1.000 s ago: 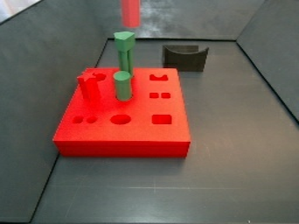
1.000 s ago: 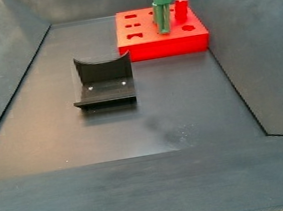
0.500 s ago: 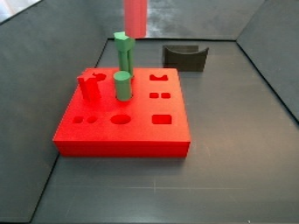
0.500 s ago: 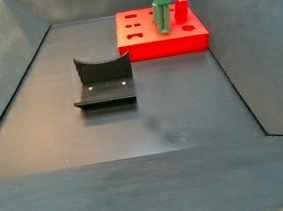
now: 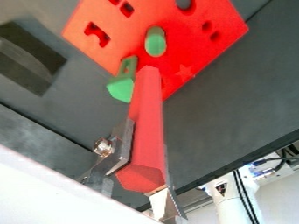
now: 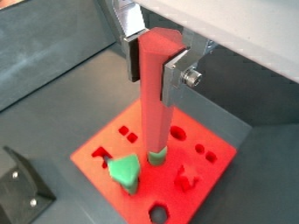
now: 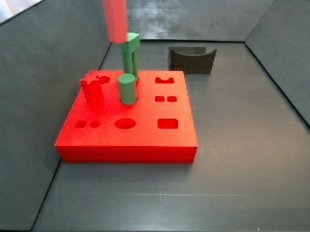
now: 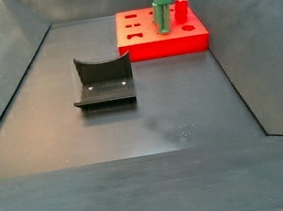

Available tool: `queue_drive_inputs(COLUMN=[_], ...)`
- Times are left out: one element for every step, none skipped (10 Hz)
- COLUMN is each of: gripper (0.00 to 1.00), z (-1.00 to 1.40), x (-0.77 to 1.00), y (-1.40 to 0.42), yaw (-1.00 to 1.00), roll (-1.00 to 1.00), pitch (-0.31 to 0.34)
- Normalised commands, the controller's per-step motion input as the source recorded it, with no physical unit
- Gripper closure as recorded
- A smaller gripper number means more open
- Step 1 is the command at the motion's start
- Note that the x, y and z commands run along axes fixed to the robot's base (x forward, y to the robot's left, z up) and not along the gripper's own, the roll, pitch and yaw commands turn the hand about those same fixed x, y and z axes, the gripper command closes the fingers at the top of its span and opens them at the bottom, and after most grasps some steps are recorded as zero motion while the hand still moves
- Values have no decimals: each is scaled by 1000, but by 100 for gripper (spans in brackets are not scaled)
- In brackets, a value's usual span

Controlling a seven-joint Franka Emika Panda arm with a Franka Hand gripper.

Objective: Pick up the hexagon object. Move up. Move to above the board. Insert the hexagon object.
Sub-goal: Insert the hexagon object.

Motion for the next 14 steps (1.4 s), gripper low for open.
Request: queue_drive_inputs(gripper=[100,100,100,100,100,100,100,100,100,100,100,100,100,100], z=[-306,-300,-349,-480,-517,-520,-569,-486,-380,-283,-234,-217,-220,-206], x=[-1000,-1000,-783,-251,-163,-94,-160,-131,-9,0,0,0,0,0], y=[100,149,366,506,477,394,294,114,0,0,23,3,0,0], yaw=[0,-46,-174,-106,-131,-157,-211,-297,-414,-709,-777,-869,-891,-911], roll=[-50,-70,-111,-146,-170,-214,-197,-187,-76,-44,-71,-71,-47,-20], pitch=[-180,-173,-236,-201,-201,-220,-216,-226,-117,-49,-36,-33,-9,0])
